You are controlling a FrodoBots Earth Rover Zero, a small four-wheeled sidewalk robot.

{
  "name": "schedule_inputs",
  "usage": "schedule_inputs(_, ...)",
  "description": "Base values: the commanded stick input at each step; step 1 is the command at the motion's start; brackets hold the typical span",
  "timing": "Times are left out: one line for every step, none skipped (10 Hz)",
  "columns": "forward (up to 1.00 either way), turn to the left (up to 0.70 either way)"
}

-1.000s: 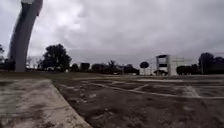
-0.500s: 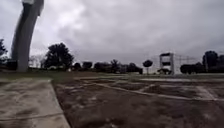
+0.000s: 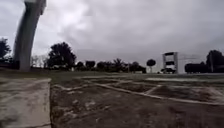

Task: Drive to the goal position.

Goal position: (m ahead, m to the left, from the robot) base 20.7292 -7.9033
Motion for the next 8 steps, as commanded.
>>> schedule_inputs(0.7, 0.0)
schedule_inputs(0.7, 0.0)
schedule_inputs(0.7, 0.0)
schedule_inputs(0.7, 0.0)
schedule_inputs(0.7, 0.0)
schedule_inputs(0.7, 0.0)
schedule_inputs(0.7, 0.0)
schedule_inputs(0.7, 0.0)
